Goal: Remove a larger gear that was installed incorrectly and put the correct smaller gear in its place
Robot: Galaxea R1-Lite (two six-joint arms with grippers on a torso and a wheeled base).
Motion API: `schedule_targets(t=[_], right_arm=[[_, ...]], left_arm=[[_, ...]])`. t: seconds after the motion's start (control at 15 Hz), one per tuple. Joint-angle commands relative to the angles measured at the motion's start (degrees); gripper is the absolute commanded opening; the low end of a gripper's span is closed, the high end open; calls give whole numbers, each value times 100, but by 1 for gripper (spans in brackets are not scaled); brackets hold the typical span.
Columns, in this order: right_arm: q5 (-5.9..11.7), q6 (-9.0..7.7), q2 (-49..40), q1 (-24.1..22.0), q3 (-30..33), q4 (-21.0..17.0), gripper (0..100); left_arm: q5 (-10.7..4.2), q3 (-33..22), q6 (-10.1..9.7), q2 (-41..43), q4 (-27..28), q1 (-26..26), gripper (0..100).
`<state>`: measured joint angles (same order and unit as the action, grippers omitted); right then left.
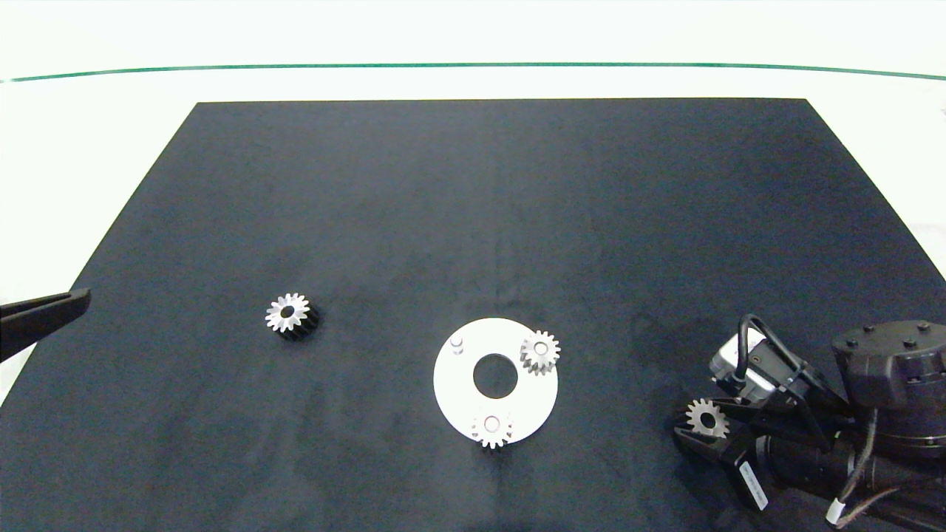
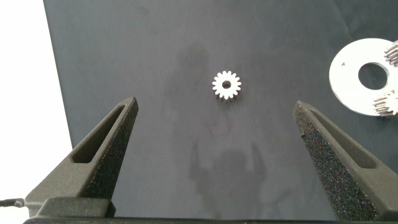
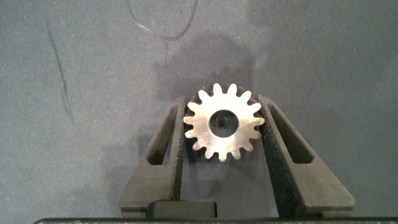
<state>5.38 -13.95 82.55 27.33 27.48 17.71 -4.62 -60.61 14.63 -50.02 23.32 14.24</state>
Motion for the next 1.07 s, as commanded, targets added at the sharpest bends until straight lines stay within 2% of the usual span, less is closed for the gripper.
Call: schedule_targets(t=[0.07,0.13,0.2,0.27,0.4,0.53,0.67,0.93,1.07], right_arm=[[16,-12,-407,0,47,-57,22],[25,-12,-539,0,117,-128,22],[25,-12,-706,0,320,-365,22],[16,-12,-864,9,583,-761,22],[7,-3,-1057,150,1286,-1780,22],[69,6,-1022,431,1954,-2395,22],[218,24,-811,721,2359,-2492,22],[253,50,-213,1125,2851,-2474,22],[253,120,279,1371,3229,-2457,22]], left_arm=[[-4,23,5,-8,15,9,100],[-4,41,5,-8,15,9,100],[-4,49,5,1,15,9,100],[-4,85,5,18,15,9,100],[-4,146,5,62,15,9,100],[-4,216,5,124,15,18,100],[-4,269,-4,238,23,18,100],[-4,269,-92,449,23,26,100],[5,278,-92,598,23,44,100]])
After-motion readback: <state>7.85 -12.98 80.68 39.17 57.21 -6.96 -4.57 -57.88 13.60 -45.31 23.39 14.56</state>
